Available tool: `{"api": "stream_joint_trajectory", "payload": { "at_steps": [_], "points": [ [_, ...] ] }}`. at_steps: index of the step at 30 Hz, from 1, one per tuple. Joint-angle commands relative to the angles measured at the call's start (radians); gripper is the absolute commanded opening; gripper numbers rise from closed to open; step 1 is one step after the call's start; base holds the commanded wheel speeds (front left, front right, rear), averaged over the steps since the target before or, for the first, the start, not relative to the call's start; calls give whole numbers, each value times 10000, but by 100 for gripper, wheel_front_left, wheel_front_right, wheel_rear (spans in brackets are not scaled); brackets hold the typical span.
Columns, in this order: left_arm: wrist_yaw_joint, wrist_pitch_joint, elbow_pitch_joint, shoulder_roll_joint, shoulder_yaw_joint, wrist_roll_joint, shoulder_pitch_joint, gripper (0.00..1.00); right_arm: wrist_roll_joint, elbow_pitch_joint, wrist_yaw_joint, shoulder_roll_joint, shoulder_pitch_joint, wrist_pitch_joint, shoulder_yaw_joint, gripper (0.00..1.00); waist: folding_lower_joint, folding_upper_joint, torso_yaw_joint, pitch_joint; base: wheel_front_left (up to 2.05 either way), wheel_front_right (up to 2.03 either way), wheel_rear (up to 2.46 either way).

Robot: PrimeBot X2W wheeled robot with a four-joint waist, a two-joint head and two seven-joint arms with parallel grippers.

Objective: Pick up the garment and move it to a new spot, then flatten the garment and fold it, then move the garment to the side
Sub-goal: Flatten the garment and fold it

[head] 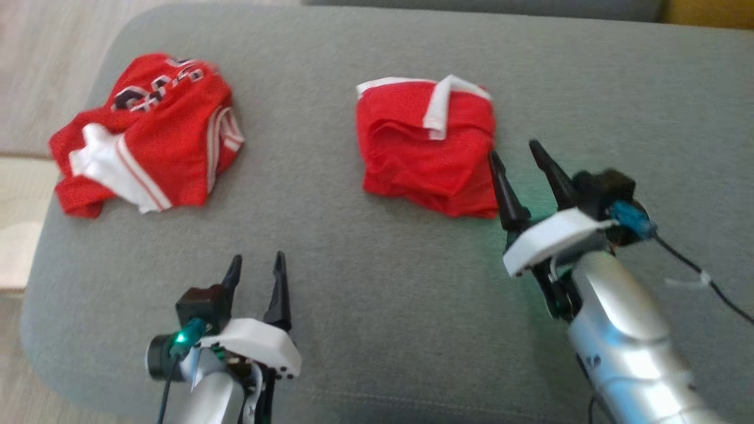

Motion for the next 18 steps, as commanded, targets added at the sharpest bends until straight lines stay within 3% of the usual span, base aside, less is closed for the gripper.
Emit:
{"api": "stream_joint_trajectory", "payload": {
  "at_steps": [1, 8, 14, 18],
  "points": [
    [2, -55, -356, 145, 244, -47, -384, 100, 58, -144, -9, 52, -316, -90, 273, 100, 0, 0, 428, 330, 0, 0, 0],
    [54, -55, -491, 145, -466, -383, -618, 100, 104, 1337, -9, 52, -1498, -98, 521, 100, 0, 0, 1532, 750, 0, 0, 0],
    [147, -55, -561, 145, -628, -523, -599, 100, 30, 1899, -9, 52, -1975, -105, 397, 100, 0, 0, 1829, 947, 0, 0, 0],
    [178, -55, -631, 145, -654, -546, -575, 100, -94, 1977, -9, 53, -2085, -106, 234, 91, 0, 0, 1864, 1032, 0, 0, 0]
  ]
}}
